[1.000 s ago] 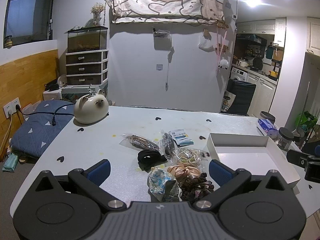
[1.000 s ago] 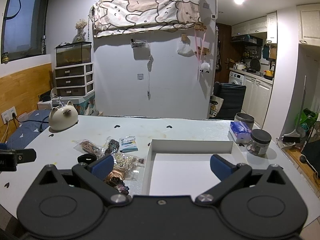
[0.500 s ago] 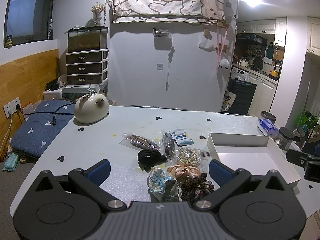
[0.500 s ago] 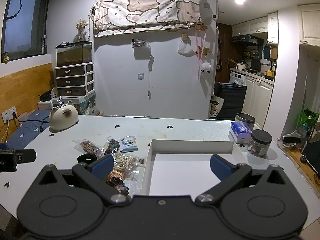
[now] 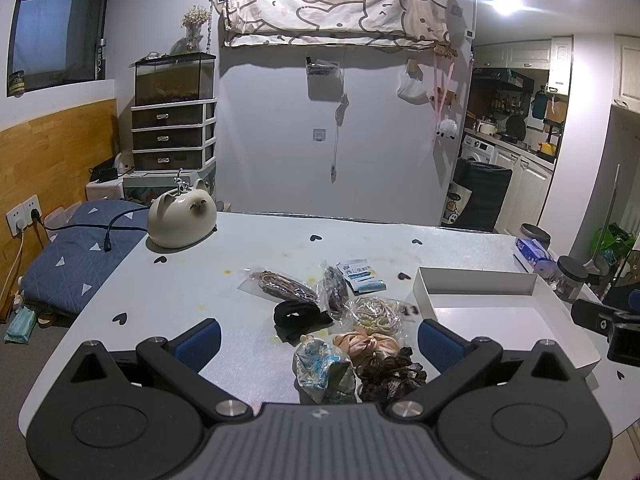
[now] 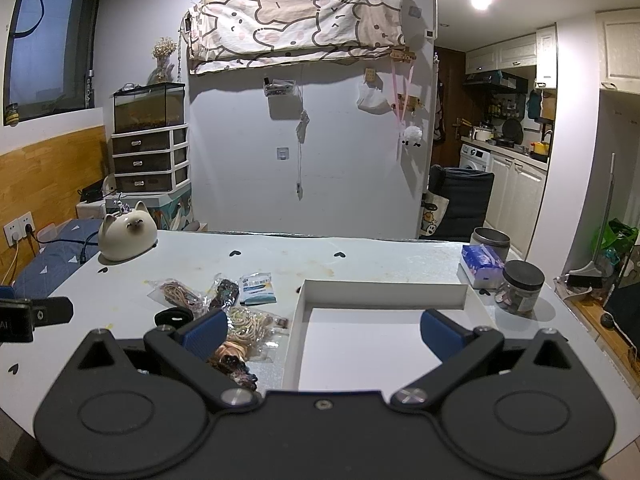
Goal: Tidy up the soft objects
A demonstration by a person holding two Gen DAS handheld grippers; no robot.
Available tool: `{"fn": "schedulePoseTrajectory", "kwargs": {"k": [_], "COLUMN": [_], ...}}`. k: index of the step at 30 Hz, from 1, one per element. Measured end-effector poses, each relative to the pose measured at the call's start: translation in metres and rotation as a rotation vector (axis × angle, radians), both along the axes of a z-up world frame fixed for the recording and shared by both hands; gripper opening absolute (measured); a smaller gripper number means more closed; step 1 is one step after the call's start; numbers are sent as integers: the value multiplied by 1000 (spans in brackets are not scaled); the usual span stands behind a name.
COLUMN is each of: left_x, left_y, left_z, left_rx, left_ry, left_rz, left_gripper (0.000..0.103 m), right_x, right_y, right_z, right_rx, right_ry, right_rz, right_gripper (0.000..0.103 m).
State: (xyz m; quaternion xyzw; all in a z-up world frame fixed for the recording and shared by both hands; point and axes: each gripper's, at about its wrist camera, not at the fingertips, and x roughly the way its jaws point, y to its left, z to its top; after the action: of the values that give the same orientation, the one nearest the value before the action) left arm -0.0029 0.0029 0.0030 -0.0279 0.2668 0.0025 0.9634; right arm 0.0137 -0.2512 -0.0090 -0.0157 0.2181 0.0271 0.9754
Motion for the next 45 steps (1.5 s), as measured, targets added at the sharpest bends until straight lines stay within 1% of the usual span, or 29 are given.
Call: {"fn": "schedulePoseTrajectory", "kwargs": {"k": [23, 25, 34, 38, 45], "left_x": [0, 7, 28, 37, 60], "left_y": [0, -2, 1, 4, 8], "left_z": [0, -6, -9, -13, -28], "left_rx": [-3, -4, -11, -15, -39], "left_ry": [2, 5, 23, 36, 112], "left_rz": [2, 5, 19, 26, 46], "left_gripper": [103, 103, 103, 103, 103], "right_x": [1, 2, 28, 44, 75], "right_y": [1, 1, 2, 5, 15], "right_z": [0, -1, -1, -6, -18], "right_rx": [1, 2, 4, 8, 2], "right_ry": [-1, 1, 18, 34, 79], "right_rz": [0, 5, 18, 38, 101], "right_gripper": [103, 103, 103, 103, 103]}}
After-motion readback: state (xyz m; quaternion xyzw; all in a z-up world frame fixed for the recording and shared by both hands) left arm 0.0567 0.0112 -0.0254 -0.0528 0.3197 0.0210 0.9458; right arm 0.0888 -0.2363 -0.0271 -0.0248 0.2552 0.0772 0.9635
